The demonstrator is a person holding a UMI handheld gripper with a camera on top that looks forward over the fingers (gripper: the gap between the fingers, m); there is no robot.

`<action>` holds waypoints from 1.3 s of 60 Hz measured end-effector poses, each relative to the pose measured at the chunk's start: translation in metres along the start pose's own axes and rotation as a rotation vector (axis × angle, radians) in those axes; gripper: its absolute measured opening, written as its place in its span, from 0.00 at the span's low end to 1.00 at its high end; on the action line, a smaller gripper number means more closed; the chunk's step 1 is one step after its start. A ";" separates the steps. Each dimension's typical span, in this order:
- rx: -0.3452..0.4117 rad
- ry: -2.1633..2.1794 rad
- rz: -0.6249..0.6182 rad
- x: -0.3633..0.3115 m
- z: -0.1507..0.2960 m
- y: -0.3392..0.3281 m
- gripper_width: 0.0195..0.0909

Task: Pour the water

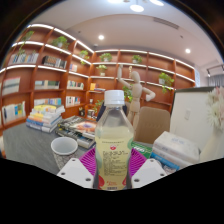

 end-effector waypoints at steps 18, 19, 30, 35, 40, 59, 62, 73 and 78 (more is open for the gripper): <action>0.037 0.141 -0.029 -0.003 -0.018 0.016 0.25; 0.031 0.135 -0.030 -0.002 -0.022 0.016 0.27; 0.095 0.117 -0.067 -0.001 -0.020 0.009 0.25; 0.087 0.125 -0.075 -0.001 -0.020 0.010 0.26; 0.085 0.133 -0.085 0.001 -0.021 0.009 0.36; 0.019 0.213 -0.073 -0.011 -0.024 -0.043 0.86; 0.014 0.216 -0.079 -0.013 -0.024 -0.063 0.86; 0.024 0.173 -0.168 -0.003 -0.016 -0.136 0.87; 0.015 0.150 -0.188 -0.003 -0.013 -0.161 0.87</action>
Point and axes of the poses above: the point between the fingertips, and its own axes, seen from behind it with the camera up: x to the right, z up, y forward, the way the camera looks, the point moved 2 cm from there along -y, backward, against the way the camera looks, and after that the axes turned 8 degrees about x, right-handed, at the moved point
